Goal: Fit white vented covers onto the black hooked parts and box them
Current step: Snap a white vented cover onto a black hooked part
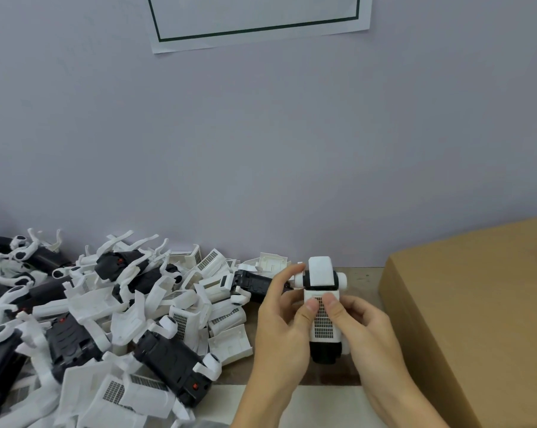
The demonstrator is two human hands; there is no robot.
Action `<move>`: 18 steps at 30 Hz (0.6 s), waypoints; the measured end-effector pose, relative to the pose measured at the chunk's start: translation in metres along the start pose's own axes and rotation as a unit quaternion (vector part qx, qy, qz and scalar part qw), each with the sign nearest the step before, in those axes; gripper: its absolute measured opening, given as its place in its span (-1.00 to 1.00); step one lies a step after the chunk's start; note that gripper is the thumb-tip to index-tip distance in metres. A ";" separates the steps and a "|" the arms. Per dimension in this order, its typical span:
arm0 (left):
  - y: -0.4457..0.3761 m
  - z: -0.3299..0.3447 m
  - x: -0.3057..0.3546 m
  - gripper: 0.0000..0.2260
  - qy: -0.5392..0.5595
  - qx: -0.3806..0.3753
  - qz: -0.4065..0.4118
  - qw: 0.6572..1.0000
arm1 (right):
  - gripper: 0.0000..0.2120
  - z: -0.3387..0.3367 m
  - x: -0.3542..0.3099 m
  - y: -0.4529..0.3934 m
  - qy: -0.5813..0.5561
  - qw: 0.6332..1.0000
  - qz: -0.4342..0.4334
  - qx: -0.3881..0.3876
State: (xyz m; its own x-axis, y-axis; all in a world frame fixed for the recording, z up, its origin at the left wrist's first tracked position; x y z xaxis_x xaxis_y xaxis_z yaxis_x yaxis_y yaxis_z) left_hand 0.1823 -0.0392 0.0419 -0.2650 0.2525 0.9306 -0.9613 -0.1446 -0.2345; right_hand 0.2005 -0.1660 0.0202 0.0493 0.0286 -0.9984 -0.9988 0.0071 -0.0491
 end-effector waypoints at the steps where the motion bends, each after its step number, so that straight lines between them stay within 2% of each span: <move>1: 0.000 0.000 0.000 -0.53 -0.011 0.006 0.001 1.000 | -0.61 0.000 0.000 0.000 0.008 1.000 -0.002 0.002; 4: 0.000 0.001 0.001 -0.54 -0.047 0.020 0.008 0.999 | -0.69 -0.001 -0.001 0.000 0.035 0.999 -0.016 0.020; 8: 0.001 0.000 0.004 -0.65 -0.047 0.031 0.012 0.998 | -0.55 -0.001 0.000 0.001 0.041 0.998 -0.019 0.038; 11: 0.001 0.000 0.001 -0.67 -0.031 0.025 -0.005 0.999 | -0.57 -0.001 0.006 0.000 0.014 0.999 0.001 0.033; 15: 0.002 -0.001 -0.005 -0.60 -0.073 0.032 -0.026 0.997 | -0.77 0.002 0.009 -0.003 -0.031 0.999 0.026 -0.011; 18: 0.000 -0.007 -0.009 -0.57 -0.109 0.056 -0.036 0.992 | -0.84 0.000 0.006 -0.003 0.044 0.999 -0.013 0.001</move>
State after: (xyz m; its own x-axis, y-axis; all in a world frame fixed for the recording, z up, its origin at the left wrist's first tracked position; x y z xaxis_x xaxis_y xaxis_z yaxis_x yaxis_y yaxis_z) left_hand 0.1840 -0.0345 0.0310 -0.1624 0.0557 0.9851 -0.9595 -0.2416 -0.1445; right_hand 0.2043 -0.1659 0.0145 0.0745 -0.0594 -0.9955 -0.9971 0.0094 -0.0752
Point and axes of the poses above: each hand's wrist, its own y-axis away from the middle knuckle, its own z-axis out of the palm, x = y × z, the point moved 8 cm from there along -y, towards the middle knuckle, and after that the axes turned 9 degrees about y, right-handed, at the moved point
